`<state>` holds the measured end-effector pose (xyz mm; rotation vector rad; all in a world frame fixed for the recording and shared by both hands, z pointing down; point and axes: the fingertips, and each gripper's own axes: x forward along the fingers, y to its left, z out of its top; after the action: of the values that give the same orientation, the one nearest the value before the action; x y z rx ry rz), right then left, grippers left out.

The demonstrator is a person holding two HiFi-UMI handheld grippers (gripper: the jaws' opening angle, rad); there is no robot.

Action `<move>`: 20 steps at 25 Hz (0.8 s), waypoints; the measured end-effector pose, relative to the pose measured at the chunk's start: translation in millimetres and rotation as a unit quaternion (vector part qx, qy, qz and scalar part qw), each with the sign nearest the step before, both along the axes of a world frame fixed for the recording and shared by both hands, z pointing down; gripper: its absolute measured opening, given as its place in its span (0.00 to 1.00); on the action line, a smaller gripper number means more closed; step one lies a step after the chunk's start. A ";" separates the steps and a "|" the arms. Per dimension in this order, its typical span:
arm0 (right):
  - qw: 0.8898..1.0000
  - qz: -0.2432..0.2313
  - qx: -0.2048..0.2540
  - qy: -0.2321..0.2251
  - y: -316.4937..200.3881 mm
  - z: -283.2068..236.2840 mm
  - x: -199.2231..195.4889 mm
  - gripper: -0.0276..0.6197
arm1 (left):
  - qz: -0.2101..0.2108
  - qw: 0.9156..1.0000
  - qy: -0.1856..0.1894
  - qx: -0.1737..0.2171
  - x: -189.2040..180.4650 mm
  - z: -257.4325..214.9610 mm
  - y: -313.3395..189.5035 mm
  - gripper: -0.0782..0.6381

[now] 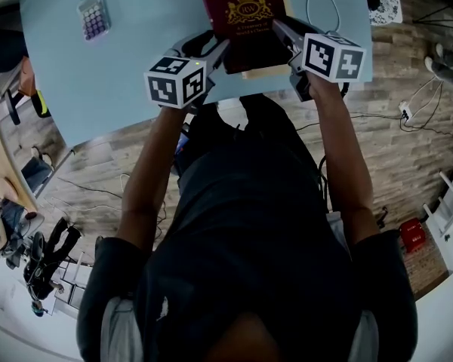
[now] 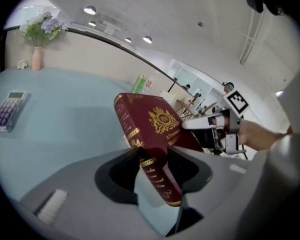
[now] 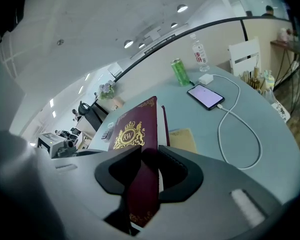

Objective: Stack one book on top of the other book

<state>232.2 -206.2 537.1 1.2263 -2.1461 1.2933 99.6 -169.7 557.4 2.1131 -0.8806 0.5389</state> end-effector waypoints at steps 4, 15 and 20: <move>1.000 0.007 -0.012 0.005 3.5 10.3 24.4 0.21 | 0.015 1.000 -0.002 -0.012 23.8 10.0 2.7 0.43; 0.999 0.011 -0.035 0.021 16.2 31.2 58.5 0.21 | 0.055 0.998 -0.014 -0.036 58.1 29.0 16.4 0.43; 0.999 0.008 -0.046 0.025 29.8 33.0 55.1 0.21 | 0.066 0.997 -0.016 -0.042 55.7 30.7 27.4 0.43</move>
<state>287.3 -176.4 570.2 1.2272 -2.0227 1.3386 155.3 -142.3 588.2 2.1007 -0.7261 0.6675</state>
